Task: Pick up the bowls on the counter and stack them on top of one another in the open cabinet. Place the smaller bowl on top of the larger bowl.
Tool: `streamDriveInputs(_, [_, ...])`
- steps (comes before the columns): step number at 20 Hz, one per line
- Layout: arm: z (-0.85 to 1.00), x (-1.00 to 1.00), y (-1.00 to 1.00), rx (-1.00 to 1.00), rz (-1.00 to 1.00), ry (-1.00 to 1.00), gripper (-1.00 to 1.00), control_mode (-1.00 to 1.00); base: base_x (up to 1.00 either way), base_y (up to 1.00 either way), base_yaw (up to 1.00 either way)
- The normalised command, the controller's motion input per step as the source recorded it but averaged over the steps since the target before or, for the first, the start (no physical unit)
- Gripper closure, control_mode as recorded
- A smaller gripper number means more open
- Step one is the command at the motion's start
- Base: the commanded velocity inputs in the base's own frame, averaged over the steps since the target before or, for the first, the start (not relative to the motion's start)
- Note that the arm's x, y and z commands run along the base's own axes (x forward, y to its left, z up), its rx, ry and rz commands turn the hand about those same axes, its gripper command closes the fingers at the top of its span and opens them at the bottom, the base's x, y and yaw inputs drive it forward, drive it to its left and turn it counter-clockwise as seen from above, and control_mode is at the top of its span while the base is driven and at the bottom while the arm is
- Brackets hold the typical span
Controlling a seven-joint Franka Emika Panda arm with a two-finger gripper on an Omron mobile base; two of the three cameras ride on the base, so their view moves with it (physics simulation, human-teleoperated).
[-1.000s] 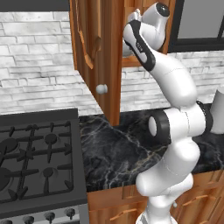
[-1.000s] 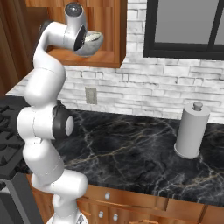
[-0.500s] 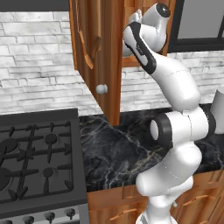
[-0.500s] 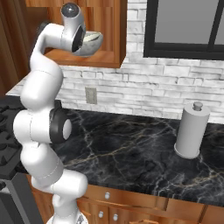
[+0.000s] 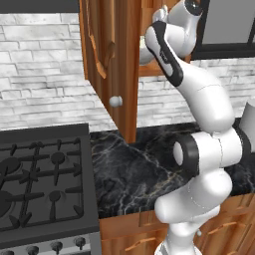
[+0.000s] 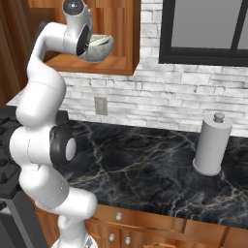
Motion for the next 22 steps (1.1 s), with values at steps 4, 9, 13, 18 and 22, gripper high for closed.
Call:
streamDriveInputs(4, [0.01, -0.49, -0.13, 0.05, -0.03, -0.03, -1.0, -1.0, 0.0, 0.0, 0.0])
streamDriveInputs(9, [-0.03, -0.63, -0.18, 0.06, -0.02, -0.06, -1.0, -1.0, 0.0, 0.0, 0.0])
streamDriveInputs(13, [0.0, -0.71, -0.19, 0.06, -0.01, -0.05, -1.0, -1.0, 0.0, 0.0, 0.0])
streamDriveInputs(18, [0.01, -0.7, -0.2, 0.04, 0.0, -0.03, -1.0, -1.0, 0.0, 0.0, 0.0])
streamDriveInputs(22, [0.07, -0.65, -0.27, 0.04, 0.0, -0.02, -1.0, -1.0, 0.0, 0.0, 0.0])
